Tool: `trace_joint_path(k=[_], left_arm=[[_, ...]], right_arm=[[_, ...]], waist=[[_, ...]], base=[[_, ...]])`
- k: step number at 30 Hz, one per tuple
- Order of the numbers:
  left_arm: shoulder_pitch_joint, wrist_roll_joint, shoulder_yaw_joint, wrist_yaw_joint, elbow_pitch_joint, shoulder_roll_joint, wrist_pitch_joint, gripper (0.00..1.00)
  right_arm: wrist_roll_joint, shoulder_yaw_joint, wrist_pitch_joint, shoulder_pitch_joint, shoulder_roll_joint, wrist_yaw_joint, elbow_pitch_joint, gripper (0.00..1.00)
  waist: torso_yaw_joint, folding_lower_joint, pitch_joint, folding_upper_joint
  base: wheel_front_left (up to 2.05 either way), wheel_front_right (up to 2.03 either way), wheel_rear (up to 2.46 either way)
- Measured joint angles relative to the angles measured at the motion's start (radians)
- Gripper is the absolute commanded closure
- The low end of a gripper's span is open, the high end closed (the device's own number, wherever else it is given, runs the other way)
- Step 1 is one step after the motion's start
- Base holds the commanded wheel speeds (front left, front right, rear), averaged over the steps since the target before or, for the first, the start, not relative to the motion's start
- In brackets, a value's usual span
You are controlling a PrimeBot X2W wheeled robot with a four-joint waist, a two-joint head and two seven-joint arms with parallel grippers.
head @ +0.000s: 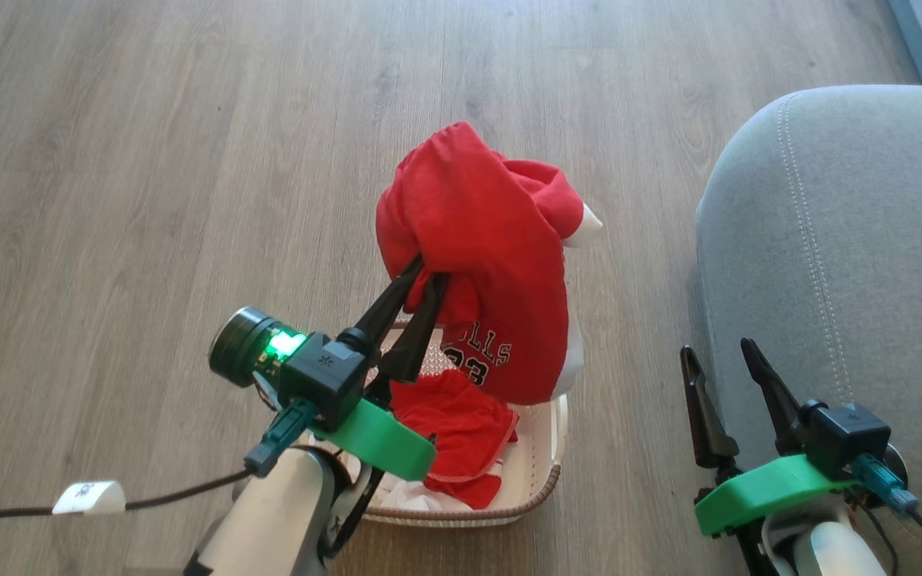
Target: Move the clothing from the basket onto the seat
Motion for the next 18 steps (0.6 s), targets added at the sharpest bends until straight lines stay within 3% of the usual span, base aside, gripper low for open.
trace_joint_path(k=[8, 18], left_arm=[[0.0, 0.0, -0.002, 0.0, 0.0, 0.0, 0.0, 1.0], [0.0, 0.0, 0.002, 0.0, 0.009, 0.0, 0.0, 1.0]], right_arm=[[-0.018, 0.087, 0.0, 0.0, -0.011, 0.0, -0.063, 0.0], [-0.018, 0.376, 0.0, -0.008, -0.234, 0.0, -0.249, 0.0]], waist=[[-0.007, 0.0, 0.002, 0.0], [-0.009, 0.0, 0.006, 0.0]], base=[[0.0, 0.0, 0.0], [0.0, 0.0, 0.0]])
